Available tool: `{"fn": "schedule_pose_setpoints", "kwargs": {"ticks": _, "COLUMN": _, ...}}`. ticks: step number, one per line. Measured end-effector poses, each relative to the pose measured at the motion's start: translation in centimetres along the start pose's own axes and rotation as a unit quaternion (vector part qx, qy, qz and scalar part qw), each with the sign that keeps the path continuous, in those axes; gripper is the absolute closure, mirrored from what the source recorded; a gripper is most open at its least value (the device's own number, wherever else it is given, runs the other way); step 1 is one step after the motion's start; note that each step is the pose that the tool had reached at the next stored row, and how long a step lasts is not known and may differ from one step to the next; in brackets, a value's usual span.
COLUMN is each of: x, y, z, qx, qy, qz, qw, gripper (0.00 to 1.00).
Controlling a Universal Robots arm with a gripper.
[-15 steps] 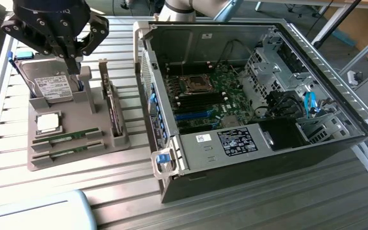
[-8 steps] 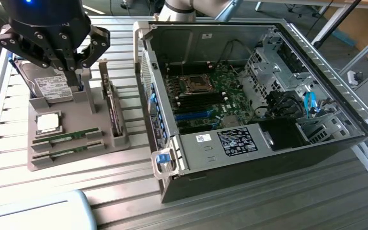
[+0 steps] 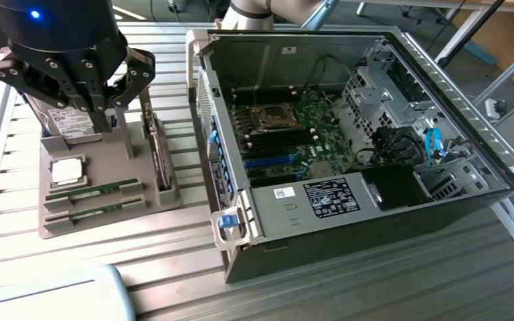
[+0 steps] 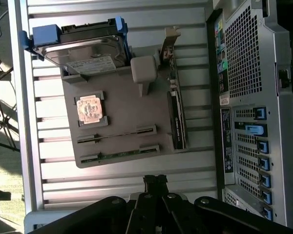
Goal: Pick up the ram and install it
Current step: 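Reach for the ram, then pick up the ram and move it above insertion slot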
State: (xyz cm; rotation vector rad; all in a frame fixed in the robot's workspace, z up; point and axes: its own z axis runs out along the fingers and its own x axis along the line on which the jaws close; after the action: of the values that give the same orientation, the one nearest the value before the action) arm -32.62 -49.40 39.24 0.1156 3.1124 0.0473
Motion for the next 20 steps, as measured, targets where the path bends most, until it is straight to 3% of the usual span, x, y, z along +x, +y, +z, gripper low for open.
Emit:
{"fn": "schedule_pose_setpoints", "kwargs": {"ticks": 8, "x": 0.00, "y": 0.00, "z": -0.01, "qx": 0.0000, "qy": 0.0001, "qz": 0.000, "qw": 1.0000, "gripper": 0.87}}
{"fn": "schedule_pose_setpoints", "kwargs": {"ticks": 11, "x": 0.00, "y": 0.00, "z": 0.00, "qx": -0.0007, "qy": 0.0011, "qz": -0.032, "qw": 0.9995, "gripper": 0.87}}
{"fn": "schedule_pose_setpoints", "kwargs": {"ticks": 17, "x": 0.00, "y": 0.00, "z": 0.03, "qx": -0.0022, "qy": 0.0028, "qz": -0.089, "qw": 0.9960, "gripper": 0.87}}
{"fn": "schedule_pose_setpoints", "kwargs": {"ticks": 18, "x": 0.00, "y": 0.00, "z": 0.03, "qx": -0.0025, "qy": 0.0031, "qz": -0.098, "qw": 0.9951, "gripper": 0.87}}
{"fn": "schedule_pose_setpoints", "kwargs": {"ticks": 20, "x": 0.00, "y": 0.00, "z": 0.05, "qx": -0.0032, "qy": 0.0040, "qz": -0.126, "qw": 0.9920, "gripper": 0.87}}
